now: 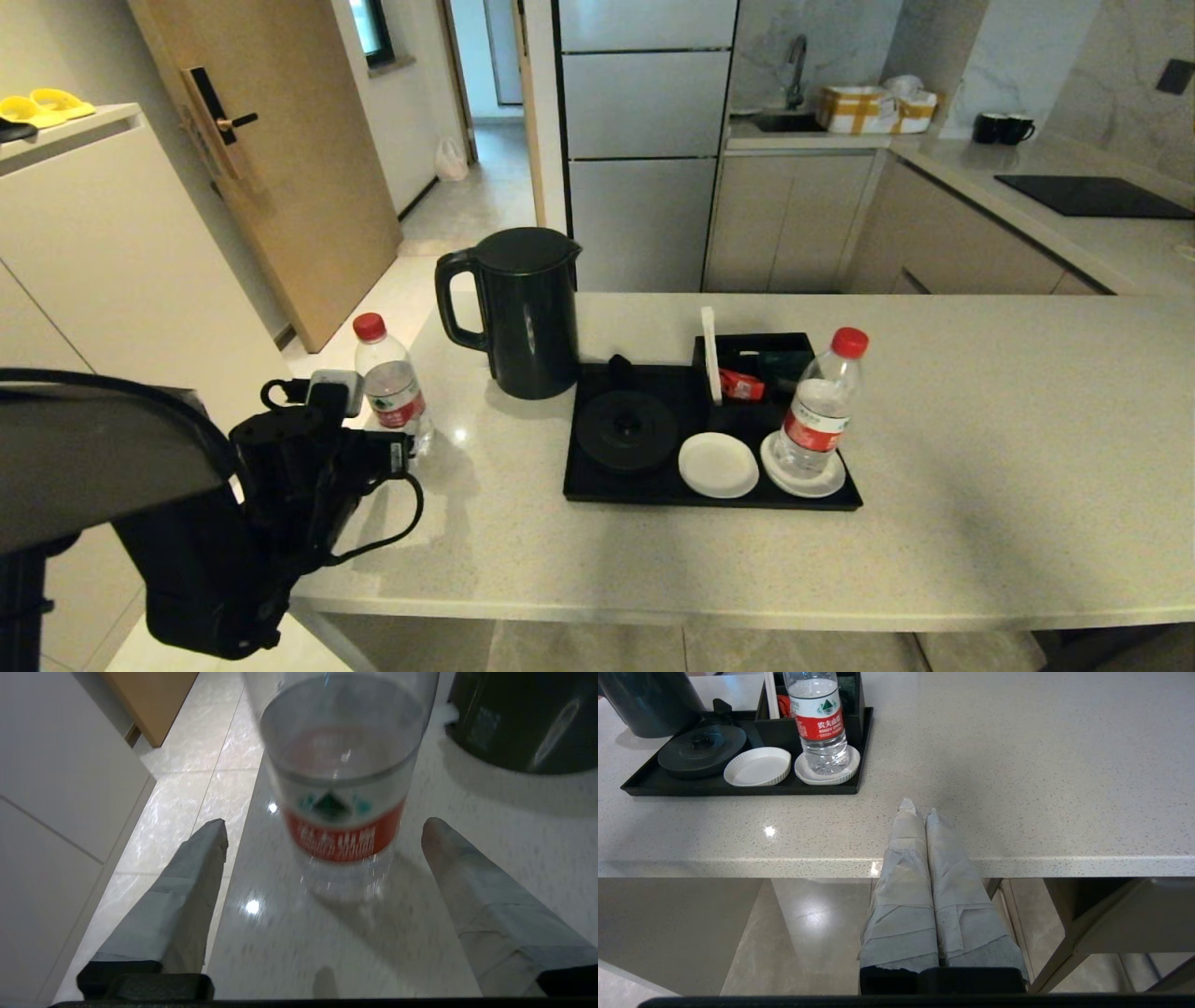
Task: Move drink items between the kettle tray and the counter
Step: Return the bottled water to its original position
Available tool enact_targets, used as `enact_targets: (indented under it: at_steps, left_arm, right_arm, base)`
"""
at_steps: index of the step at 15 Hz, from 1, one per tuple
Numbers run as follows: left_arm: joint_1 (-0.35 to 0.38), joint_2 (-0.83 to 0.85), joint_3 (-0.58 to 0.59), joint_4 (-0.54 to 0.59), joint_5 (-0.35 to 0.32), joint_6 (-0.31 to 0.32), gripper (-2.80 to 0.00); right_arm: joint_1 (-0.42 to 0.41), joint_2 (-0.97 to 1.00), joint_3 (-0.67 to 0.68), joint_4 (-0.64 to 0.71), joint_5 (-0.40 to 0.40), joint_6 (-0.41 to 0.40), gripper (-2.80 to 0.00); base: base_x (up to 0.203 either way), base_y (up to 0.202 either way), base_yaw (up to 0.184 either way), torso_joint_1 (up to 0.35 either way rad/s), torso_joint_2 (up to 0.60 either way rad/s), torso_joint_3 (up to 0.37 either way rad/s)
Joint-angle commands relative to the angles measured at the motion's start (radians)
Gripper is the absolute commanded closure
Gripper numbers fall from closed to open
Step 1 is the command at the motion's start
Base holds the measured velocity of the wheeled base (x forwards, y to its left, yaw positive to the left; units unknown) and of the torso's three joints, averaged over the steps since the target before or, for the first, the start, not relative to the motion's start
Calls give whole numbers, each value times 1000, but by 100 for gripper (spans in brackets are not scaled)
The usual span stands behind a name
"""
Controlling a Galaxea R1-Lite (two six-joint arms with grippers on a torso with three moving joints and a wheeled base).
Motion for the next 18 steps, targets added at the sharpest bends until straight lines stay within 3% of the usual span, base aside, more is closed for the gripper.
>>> enact_targets:
  at_steps: [1, 7, 18]
  left_arm:
    - [2, 50, -70, -8, -1, 3, -280]
    - [15, 77, -182, 54, -3, 46, -280]
    - [39, 122, -401, 212, -27, 48, -280]
  right_arm:
    - [1, -2, 0, 0, 1, 0, 0]
    - [0, -2, 0, 0, 0, -1, 0]
    - [0, -2, -2, 0, 0, 0, 0]
  base:
    - [0, 0, 0, 0, 0, 0]
    - [0, 0, 0, 0, 0, 0]
    - [0, 0, 0, 0, 0, 0]
